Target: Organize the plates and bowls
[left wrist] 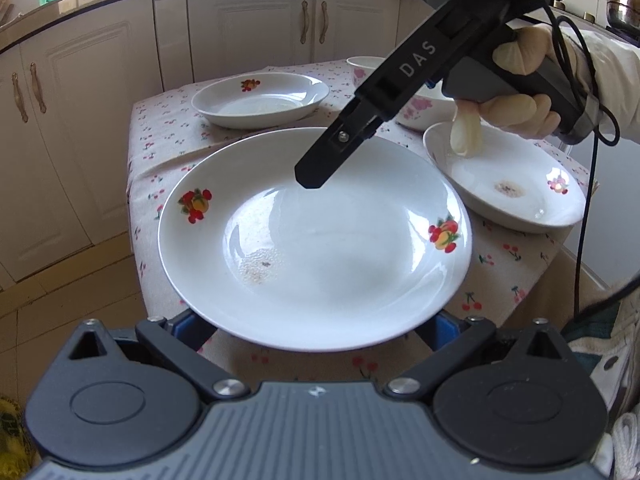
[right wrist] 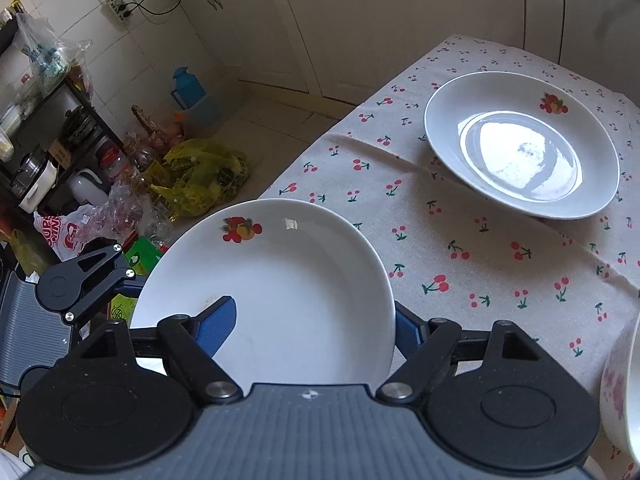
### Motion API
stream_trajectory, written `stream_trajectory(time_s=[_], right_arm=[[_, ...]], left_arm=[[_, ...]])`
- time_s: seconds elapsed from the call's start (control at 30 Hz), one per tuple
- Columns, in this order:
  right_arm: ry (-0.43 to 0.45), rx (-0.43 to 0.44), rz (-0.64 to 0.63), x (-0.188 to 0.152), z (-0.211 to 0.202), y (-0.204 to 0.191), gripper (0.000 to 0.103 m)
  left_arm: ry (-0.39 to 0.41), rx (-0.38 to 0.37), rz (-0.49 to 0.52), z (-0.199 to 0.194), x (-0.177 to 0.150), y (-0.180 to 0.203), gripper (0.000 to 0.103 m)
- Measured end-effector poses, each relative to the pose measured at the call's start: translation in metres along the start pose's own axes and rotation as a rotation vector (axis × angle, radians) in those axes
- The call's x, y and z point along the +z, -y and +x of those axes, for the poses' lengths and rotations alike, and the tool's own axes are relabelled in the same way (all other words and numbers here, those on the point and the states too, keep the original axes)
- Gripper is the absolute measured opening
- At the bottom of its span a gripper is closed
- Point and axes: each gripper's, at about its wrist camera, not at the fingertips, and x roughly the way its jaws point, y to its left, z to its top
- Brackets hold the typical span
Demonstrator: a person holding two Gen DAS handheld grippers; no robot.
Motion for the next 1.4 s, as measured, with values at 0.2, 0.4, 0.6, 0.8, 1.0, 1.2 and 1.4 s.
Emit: stream_trajectory(time_s=[0.2,0.4,0.6,0.8,1.0,1.2,1.4], right_arm=[[0.036,-0.045,0.043,0.007,-0.007,0.019,0.085],[0.045,-0.073,0.066,0.012,-0.003,0.033,0.085],[0.045,-0.086,0.077,0.014,0.004,0.041,0.086],[0.039,-0.085,0.087,0.014,0.008,0.047,0.085],[0.042,-0.083,0.086,0.014,0.009,0.048,0.086],[0.038,-0.098,0.068,0.013,0.008,0.044,0.087],[0.054,-0.101,0.055,0.013,-0.003,0.040,0.100]], left_arm=[[0.010,-0.034,0.009,0.019,0.019,-0.006,0.102],[0.006,-0.047,0.007,0.033,0.026,-0.008,0.102],[-0.001,-0.044,0.005,0.041,0.029,-0.011,0.102],[-0.008,-0.038,0.015,0.044,0.030,-0.010,0.102],[-0.010,-0.028,0.027,0.043,0.030,-0.008,0.102],[-0.008,-0.029,0.029,0.042,0.031,-0.007,0.102],[-0.006,-0.010,0.001,0.036,0.025,-0.008,0.102]])
